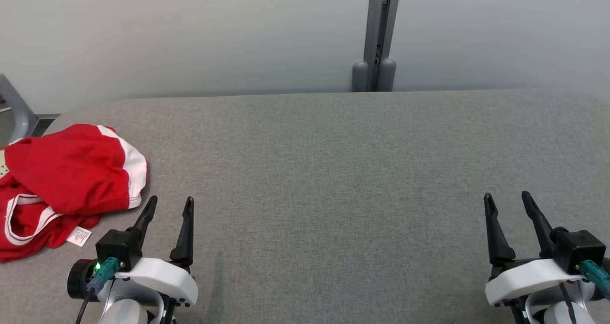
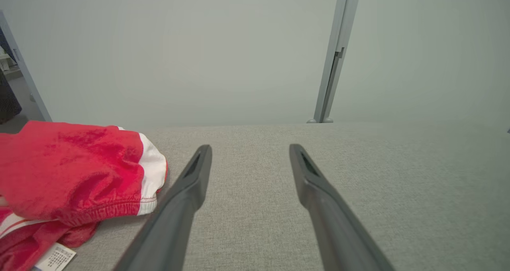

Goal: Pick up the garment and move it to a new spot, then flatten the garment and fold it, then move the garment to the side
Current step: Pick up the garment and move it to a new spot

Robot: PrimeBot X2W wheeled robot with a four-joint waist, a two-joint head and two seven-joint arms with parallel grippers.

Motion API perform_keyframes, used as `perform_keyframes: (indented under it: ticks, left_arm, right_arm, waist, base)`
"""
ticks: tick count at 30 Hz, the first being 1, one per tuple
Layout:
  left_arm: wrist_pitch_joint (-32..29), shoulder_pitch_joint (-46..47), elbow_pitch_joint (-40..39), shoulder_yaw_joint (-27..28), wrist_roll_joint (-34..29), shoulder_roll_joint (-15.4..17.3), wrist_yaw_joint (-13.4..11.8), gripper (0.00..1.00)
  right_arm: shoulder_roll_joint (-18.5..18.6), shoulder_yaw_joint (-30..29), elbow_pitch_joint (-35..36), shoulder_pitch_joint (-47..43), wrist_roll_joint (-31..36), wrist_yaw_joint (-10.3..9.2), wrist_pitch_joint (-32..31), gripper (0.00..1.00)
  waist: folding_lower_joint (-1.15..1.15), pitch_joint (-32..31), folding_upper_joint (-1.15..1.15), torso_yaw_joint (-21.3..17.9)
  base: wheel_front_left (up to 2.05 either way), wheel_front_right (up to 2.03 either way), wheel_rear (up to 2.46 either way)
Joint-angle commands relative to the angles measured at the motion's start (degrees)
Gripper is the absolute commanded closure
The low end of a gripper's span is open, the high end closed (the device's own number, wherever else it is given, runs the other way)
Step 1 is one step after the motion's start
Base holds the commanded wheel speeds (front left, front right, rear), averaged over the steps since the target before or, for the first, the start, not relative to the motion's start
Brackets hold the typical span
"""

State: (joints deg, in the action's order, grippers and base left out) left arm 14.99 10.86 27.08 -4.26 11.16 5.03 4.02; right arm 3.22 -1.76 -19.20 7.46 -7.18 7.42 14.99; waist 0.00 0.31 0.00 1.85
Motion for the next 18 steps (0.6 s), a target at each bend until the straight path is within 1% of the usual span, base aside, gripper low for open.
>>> perform_keyframes:
  ticks: [1,7,14,15,18]
  left_arm:
    - [0.28,0.93,-0.07,0.33,0.31,0.31,-0.09,0.0]
    - [0.28,1.7,-0.13,1.08,0.6,0.61,-0.54,0.0]
    - [0.27,1.07,-0.2,1.97,0.93,0.99,-0.71,0.0]
    - [0.27,0.91,-0.23,2.16,1.06,1.07,-0.84,0.0]
    - [0.27,0.8,-0.11,2.55,1.25,1.18,-0.86,0.0]
  right_arm:
    - [0.12,-0.03,0.32,-0.14,-0.37,0.13,0.29,0.0]
    - [0.08,0.46,1.32,0.4,-0.52,0.13,0.29,0.0]
    - [-0.02,1.42,2.34,0.21,-0.68,0.13,0.28,0.0]
    - [-0.05,1.77,2.62,0.28,-0.45,0.13,0.28,0.0]
    - [-0.08,2.28,2.58,0.24,-0.07,0.13,0.28,0.0]
  waist:
    - [0.0,0.14,0.0,0.96]
    - [0.0,0.51,0.0,5.2]
    - [0.0,0.29,0.0,11.33]
    - [0.0,0.3,0.0,12.96]
    - [0.0,0.37,0.0,15.18]
  base:
    - [0.0,0.0,0.0]
    - [0.0,0.0,0.0]
    - [0.0,0.0,0.0]
    - [0.0,0.0,0.0]
    - [0.0,0.0,0.0]
